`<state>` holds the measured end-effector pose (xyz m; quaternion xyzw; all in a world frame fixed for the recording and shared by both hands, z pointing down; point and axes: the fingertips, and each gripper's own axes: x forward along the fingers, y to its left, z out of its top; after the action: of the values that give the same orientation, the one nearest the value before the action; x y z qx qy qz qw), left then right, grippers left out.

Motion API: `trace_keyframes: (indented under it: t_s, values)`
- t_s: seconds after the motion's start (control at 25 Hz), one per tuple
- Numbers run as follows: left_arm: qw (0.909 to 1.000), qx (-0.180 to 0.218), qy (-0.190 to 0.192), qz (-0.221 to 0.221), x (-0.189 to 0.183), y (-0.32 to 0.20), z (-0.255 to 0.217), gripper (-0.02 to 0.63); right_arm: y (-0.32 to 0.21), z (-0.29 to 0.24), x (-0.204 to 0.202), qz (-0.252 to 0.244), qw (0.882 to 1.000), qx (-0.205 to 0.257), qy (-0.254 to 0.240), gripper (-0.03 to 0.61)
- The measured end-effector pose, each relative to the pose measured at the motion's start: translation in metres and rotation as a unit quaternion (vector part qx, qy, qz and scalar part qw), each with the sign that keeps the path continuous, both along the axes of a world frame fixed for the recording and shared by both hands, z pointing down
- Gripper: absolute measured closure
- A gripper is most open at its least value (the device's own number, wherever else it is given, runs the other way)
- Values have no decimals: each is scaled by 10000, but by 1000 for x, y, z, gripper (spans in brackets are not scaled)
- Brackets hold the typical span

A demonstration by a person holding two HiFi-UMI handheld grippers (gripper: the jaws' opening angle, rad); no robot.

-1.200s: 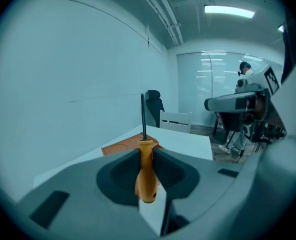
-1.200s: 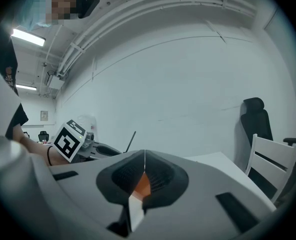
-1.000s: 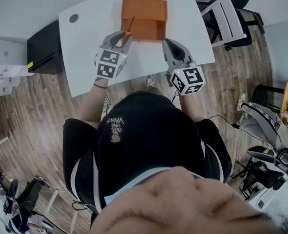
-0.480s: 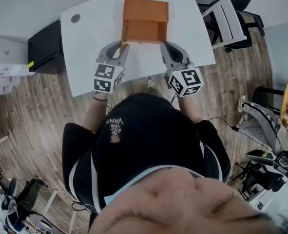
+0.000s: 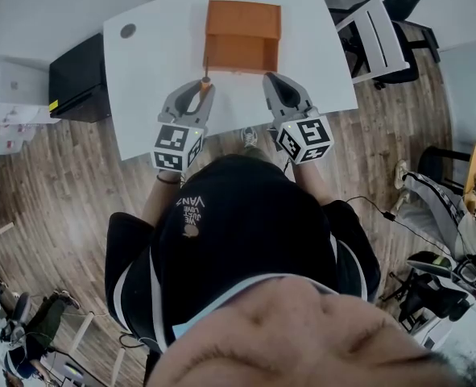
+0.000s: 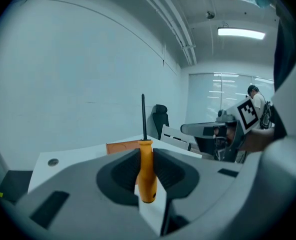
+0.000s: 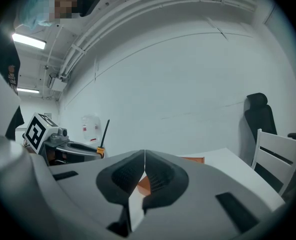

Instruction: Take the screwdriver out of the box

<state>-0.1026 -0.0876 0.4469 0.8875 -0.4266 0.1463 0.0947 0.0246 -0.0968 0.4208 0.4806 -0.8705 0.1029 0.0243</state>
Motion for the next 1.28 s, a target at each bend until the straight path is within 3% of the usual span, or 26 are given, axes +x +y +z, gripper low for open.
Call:
trace_keyframes:
  t_s: [1.28]
  values:
    - [9999,-58,89,-32,-6,8,-2,525,-1,19,-2,-10,9995,-240,221,566]
